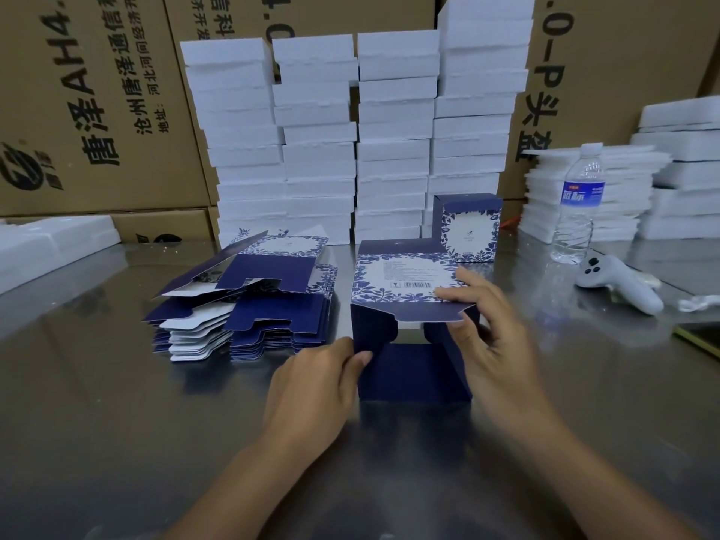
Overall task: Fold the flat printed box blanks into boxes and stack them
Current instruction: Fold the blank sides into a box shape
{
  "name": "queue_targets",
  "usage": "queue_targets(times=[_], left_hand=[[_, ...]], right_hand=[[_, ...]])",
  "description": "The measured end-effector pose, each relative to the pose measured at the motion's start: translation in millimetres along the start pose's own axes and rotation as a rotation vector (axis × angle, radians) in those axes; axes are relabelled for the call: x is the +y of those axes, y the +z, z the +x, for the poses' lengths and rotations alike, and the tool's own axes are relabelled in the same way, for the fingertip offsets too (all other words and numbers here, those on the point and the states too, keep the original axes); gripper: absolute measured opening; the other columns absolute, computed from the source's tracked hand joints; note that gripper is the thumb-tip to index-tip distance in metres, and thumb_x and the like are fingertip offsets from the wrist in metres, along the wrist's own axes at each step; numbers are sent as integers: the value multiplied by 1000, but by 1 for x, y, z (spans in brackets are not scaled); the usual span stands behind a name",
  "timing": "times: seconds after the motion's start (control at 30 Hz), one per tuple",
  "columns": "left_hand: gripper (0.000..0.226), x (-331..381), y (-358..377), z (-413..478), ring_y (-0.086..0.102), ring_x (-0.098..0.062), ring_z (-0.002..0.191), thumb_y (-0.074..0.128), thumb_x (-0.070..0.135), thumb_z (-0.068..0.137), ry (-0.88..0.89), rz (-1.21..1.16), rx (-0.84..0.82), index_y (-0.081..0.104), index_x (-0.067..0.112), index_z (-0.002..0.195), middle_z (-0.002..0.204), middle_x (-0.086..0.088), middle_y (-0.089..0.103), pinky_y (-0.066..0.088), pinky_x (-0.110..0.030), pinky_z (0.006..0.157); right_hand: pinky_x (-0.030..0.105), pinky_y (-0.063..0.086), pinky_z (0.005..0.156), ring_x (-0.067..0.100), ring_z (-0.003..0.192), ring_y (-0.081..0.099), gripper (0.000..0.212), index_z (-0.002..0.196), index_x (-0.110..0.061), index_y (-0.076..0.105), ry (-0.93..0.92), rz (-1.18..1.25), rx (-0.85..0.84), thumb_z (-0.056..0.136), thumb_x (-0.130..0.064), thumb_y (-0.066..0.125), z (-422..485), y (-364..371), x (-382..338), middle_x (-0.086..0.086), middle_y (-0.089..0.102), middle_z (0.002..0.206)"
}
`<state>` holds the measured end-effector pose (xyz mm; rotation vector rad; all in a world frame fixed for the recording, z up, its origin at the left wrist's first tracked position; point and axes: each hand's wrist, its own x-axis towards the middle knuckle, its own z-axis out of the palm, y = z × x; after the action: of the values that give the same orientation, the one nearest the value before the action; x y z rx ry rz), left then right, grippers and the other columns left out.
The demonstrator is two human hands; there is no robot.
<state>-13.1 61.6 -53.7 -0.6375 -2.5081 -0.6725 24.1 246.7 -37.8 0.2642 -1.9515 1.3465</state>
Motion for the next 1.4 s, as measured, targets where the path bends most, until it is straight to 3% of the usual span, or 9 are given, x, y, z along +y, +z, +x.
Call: queue_targets(times=[0.13,0.27,0.57,0.8,1.07,1.13,1.2,1.3,1.4], left_hand=[[41,-3,1,-2,43,-17,57,42,48,94,-37,-68,-11,32,24,62,51,4,39,25,-30,49],[34,-5,3,-4,57,-18,72,41,49,95,-46,-4,-158,47,23,75,69,5,57,43,-33,61],[36,-8,5,-2,51,-13,65,42,48,95,-25,64,-184,39,27,67,61,8,47,31,-28,55],[25,-8,4,-3,58,-18,83,46,45,94,-31,67,-212,46,26,79,84,4,62,42,-32,67],[30,-10,3,-3,56,-14,73,51,47,91,-11,17,-222,46,26,71,71,7,57,41,-31,62],[31,-15,-2,-1,55,-10,69,57,53,85,-8,-66,-301,49,26,71,70,7,58,44,-30,63],[25,-21,-11,1,54,-6,64,66,49,79,-22,-202,-342,54,28,73,70,6,60,44,-27,62],[17,-31,-17,6,55,-3,76,66,20,86,-25,-294,-190,54,32,87,79,7,60,45,-19,68],[17,-23,-17,7,56,2,88,56,16,92,-57,-438,89,54,33,96,95,10,60,44,-16,77]], right_hand=[[22,37,98,-16,123,37,49,96,-44,58,-2,-17,3,75,-81,35,0,2,2,-27,45,129],[23,35,101,-12,126,37,53,97,-43,58,-6,3,0,75,-83,32,0,2,4,-25,45,129],[23,34,100,-17,125,33,58,101,-43,57,-2,3,-33,72,-86,31,-1,-2,2,-18,46,133],[24,36,100,-20,124,31,61,102,-42,57,16,2,-45,70,-87,31,-1,-2,0,-17,45,134],[2,30,93,-19,123,35,61,96,-43,61,34,46,-32,71,-87,29,-1,0,-4,-25,45,131],[9,33,97,-18,123,36,52,87,-45,66,104,140,16,73,-81,32,-1,0,-3,-35,45,128],[29,37,106,-13,125,38,36,86,-45,66,155,188,25,73,-70,45,0,1,2,-40,43,127],[45,38,106,-6,129,38,14,91,-45,62,121,127,-12,77,-47,63,-1,1,6,-38,39,133],[32,42,102,-8,123,43,20,98,-43,59,-36,-34,-11,83,-33,68,-2,-1,8,-34,47,127]])
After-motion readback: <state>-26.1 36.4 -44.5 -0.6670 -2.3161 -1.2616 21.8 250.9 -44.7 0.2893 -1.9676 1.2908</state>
